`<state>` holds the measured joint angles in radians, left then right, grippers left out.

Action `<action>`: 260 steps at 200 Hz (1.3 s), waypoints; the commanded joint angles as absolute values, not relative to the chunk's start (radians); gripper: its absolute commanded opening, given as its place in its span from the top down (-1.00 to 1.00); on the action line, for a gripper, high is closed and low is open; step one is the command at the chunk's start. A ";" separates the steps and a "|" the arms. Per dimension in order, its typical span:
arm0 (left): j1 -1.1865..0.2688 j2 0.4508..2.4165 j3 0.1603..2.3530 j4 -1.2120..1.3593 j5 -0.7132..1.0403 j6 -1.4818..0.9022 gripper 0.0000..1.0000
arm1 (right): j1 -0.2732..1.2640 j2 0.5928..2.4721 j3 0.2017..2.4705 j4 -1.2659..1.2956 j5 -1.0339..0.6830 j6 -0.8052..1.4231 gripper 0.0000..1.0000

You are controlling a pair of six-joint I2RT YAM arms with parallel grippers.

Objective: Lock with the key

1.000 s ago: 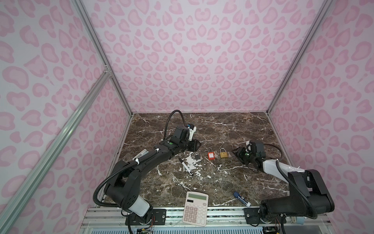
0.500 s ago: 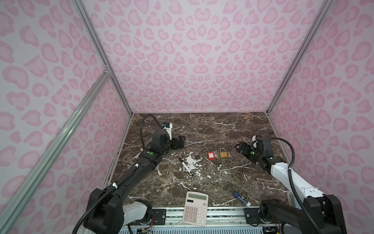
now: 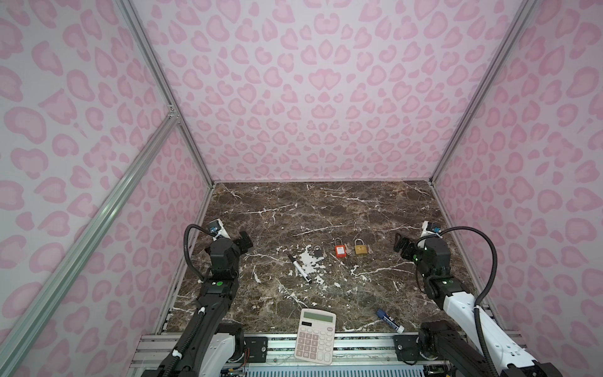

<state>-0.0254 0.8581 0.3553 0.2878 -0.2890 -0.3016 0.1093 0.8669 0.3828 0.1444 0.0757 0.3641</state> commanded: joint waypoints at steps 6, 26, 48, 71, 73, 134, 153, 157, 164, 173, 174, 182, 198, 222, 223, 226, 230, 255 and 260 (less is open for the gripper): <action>0.006 0.866 0.256 0.516 -0.333 -0.291 -0.95 | 0.108 0.903 0.358 0.277 0.257 0.245 -0.96; 0.017 0.934 0.199 0.653 -0.319 -0.251 -0.95 | 0.094 0.964 0.341 0.348 0.298 0.194 -0.96; 0.018 1.049 0.170 0.801 -0.294 -0.200 -0.95 | 0.070 1.027 0.337 0.413 0.309 0.142 -0.96; 0.023 1.181 0.176 0.936 -0.252 -0.154 -0.95 | 0.043 1.086 0.312 0.526 0.322 0.121 -0.96; 0.023 1.189 0.181 0.938 -0.249 -0.155 -0.95 | 0.040 1.090 0.308 0.543 0.320 0.121 -0.96; 0.029 1.450 0.275 1.046 -0.141 -0.099 -0.95 | -0.021 1.322 0.244 0.931 0.210 0.121 -0.96; 0.031 1.460 0.310 0.994 -0.130 -0.095 -0.94 | -0.001 1.405 0.231 1.038 0.195 0.084 -0.97; 0.031 1.469 0.306 1.017 -0.132 -0.093 -0.94 | 0.001 1.424 0.233 1.054 0.196 0.080 -0.97; 0.029 1.471 0.310 1.013 -0.132 -0.092 -0.95 | 0.006 1.462 0.237 1.079 0.188 0.071 -0.97; 0.029 1.467 0.308 1.012 -0.130 -0.091 -0.95 | 0.016 1.527 0.250 1.118 0.161 0.041 -0.98; 0.029 1.468 0.307 1.015 -0.129 -0.090 -0.95 | 0.017 1.535 0.252 1.130 0.158 0.039 -0.98; 0.029 1.467 0.311 1.002 -0.133 -0.088 -0.95 | 0.025 1.578 0.288 1.150 0.123 0.009 -0.99; 0.019 1.467 0.314 0.996 -0.144 -0.081 -0.95 | 0.014 1.542 0.351 0.945 0.073 0.016 -0.99; 0.008 1.471 0.321 0.989 -0.161 -0.070 -0.95 | 0.007 1.529 0.365 0.900 0.061 0.018 -0.99; 0.007 1.471 0.320 0.989 -0.161 -0.070 -0.95 | 0.007 1.531 0.362 0.908 0.061 0.017 -0.99; 0.006 1.470 0.321 0.988 -0.161 -0.070 -0.95 | 0.006 1.541 0.352 0.944 0.059 0.014 -0.99; 0.007 1.471 0.322 0.988 -0.161 -0.071 -0.95 | 0.006 1.554 0.341 0.989 0.060 0.015 -0.99; 0.009 1.479 0.337 0.968 -0.105 -0.055 -0.95 | 0.006 1.538 0.357 0.937 0.057 0.013 -0.99; 0.015 1.481 0.348 0.948 -0.055 -0.040 -0.95 | 0.007 1.533 0.359 0.920 0.060 0.013 -0.99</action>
